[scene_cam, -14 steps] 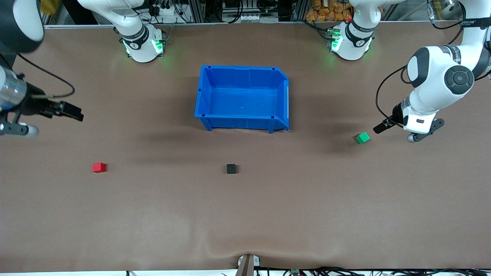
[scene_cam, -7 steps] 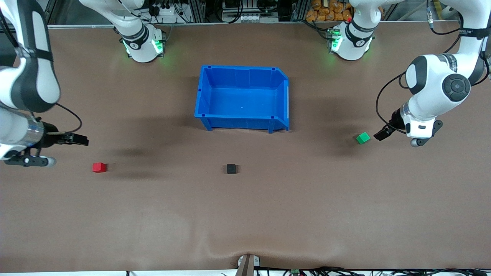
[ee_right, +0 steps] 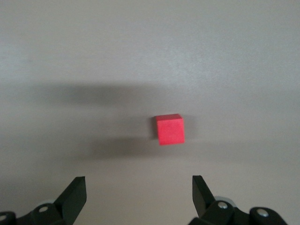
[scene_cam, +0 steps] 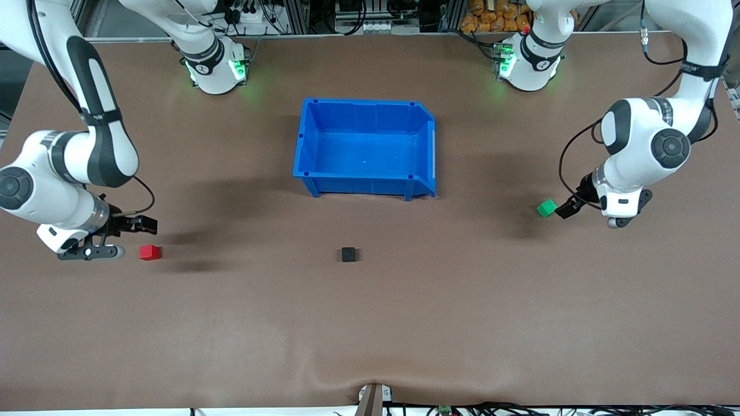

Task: Attach green and red cubes to black cube
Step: 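Close the left gripper on the green cube while the right gripper grasps the red cube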

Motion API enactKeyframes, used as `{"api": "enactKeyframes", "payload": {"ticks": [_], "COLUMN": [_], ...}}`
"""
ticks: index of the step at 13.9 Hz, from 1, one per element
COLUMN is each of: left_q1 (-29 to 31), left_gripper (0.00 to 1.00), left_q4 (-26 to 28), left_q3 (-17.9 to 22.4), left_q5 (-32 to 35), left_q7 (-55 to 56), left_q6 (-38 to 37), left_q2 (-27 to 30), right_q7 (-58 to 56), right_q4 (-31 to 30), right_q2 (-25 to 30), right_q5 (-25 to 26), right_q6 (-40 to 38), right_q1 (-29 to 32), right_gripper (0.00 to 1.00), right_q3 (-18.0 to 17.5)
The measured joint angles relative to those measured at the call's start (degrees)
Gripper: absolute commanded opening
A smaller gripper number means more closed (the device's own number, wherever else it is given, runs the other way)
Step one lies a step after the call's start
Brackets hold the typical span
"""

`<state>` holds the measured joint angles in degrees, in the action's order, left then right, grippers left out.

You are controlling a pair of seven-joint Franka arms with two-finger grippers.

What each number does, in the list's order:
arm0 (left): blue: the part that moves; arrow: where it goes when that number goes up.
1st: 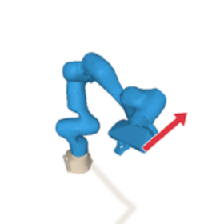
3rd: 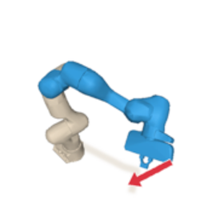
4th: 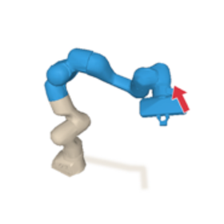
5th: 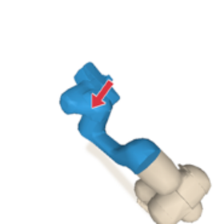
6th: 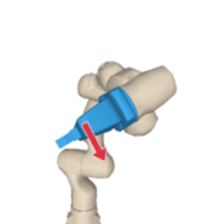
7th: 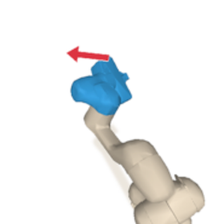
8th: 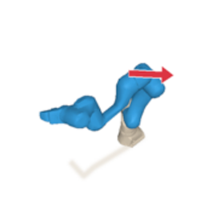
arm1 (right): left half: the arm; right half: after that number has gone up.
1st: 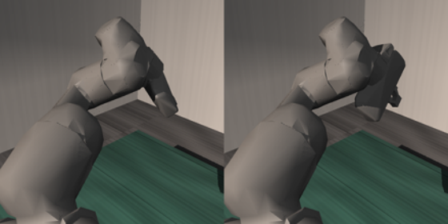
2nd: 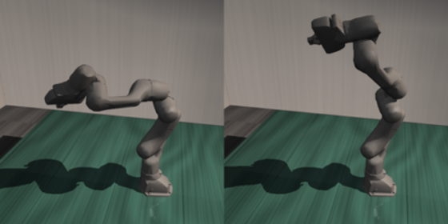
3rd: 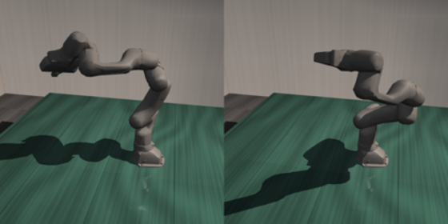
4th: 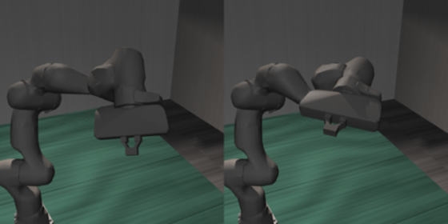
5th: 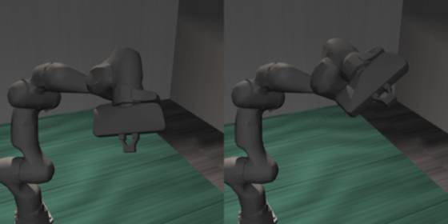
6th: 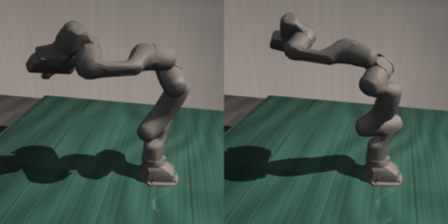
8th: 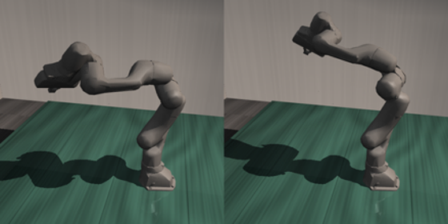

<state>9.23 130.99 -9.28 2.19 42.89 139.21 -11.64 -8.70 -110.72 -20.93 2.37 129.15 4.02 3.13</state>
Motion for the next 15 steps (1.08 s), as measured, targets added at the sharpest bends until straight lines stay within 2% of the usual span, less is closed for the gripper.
{"api": "enactKeyframes", "payload": {"ticks": [3, 5, 7, 13, 15], "left_q1": [-0.12, -0.16, -0.16, -0.22, -0.24], "left_gripper": [0.99, 0.89, 0.87, 0.82, 0.75], "left_q4": [-0.01, -0.02, -0.03, -0.09, -0.10], "left_q3": [-0.02, -0.03, -0.03, -0.11, -0.17], "left_q5": [1.10, 3.29, 5.50, 5.88, 6.00], "left_q7": [-1.29, -2.14, -2.29, -2.45, -2.52], "left_q6": [2.98, 3.55, 4.54, 7.05, 7.06], "left_q2": [-3.42, -4.92, -6.13, -8.74, -8.96], "right_q7": [-0.53, -0.51, -0.50, -0.64, -0.67], "right_q4": [-0.02, -0.24, -0.79, -1.45, -1.91], "right_q2": [-2.35, -3.01, -3.93, -7.18, -7.46], "right_q5": [0.00, -0.04, -0.08, -0.10, -0.10], "right_q6": [0.63, 0.54, 0.58, 5.44, 6.69], "right_q1": [1.25, 1.45, 2.42, 4.89, 5.11], "right_gripper": [1.00, 1.00, 1.00, 1.00, 1.00], "right_q3": [0.07, 0.10, 0.14, 0.18, 0.17]}}
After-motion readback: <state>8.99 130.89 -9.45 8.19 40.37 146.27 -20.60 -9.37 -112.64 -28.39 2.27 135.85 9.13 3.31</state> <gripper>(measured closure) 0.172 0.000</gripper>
